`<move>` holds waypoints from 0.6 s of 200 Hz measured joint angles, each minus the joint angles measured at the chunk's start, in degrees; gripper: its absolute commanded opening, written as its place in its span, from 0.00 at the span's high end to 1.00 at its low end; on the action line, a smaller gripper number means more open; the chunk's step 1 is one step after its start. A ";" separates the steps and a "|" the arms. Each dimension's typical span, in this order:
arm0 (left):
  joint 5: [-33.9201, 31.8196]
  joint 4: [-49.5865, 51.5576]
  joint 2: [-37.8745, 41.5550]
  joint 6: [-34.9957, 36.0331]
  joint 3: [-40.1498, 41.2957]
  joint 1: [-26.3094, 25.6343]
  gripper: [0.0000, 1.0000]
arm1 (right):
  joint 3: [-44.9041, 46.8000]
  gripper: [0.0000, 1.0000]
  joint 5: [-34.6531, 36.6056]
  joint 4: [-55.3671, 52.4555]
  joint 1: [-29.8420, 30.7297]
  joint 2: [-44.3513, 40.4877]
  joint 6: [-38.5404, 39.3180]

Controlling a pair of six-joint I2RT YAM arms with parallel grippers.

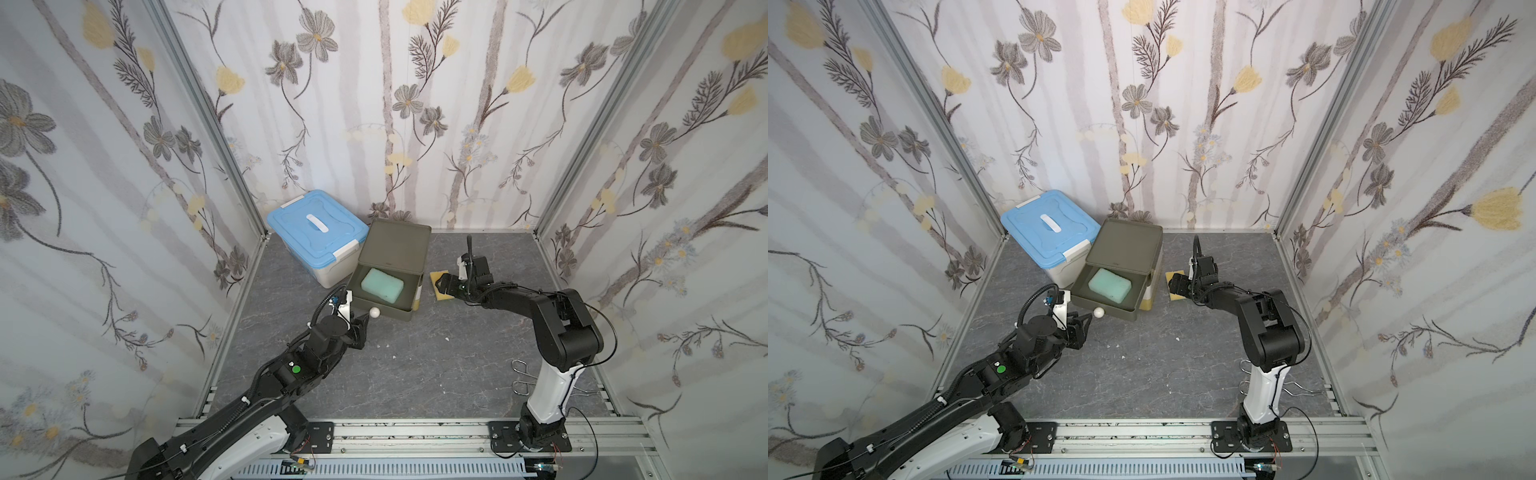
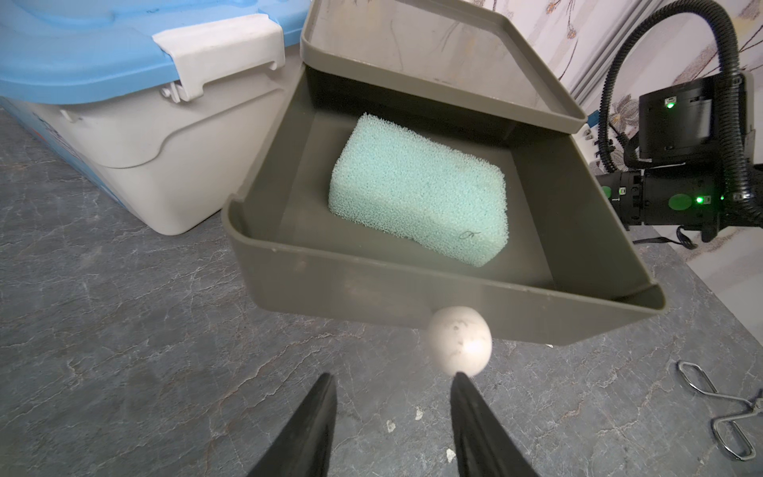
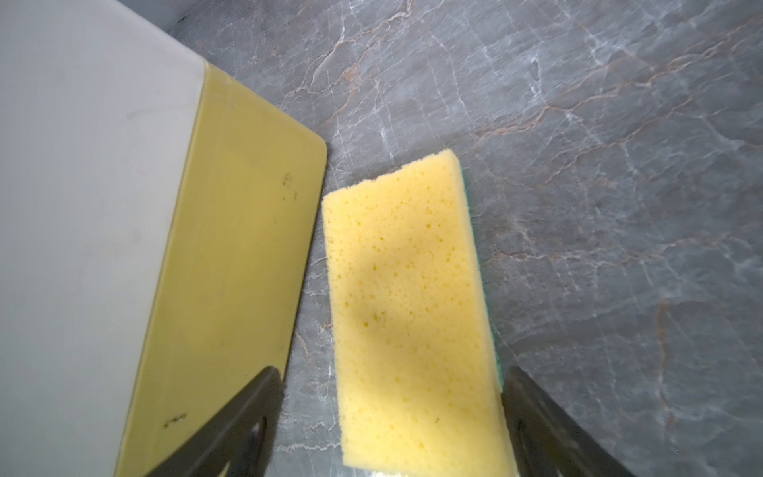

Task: Take the sponge out of the drawer
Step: Place the sponge at the center of the board.

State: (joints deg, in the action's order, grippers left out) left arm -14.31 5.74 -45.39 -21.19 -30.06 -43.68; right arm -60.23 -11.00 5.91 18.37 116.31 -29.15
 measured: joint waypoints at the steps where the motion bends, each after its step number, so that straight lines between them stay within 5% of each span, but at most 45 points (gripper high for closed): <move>1: 0.00 0.00 0.02 0.00 0.00 0.00 0.52 | 0.00 0.15 0.00 0.00 0.02 0.00 0.00; 120: -0.07 0.00 0.66 0.02 0.24 0.00 0.52 | -1.84 0.15 5.40 -3.96 0.74 -2.45 1.27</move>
State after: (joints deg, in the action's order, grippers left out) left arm -14.37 5.74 -44.73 -21.17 -29.82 -43.68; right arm -62.06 -5.61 1.96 19.11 113.86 -27.88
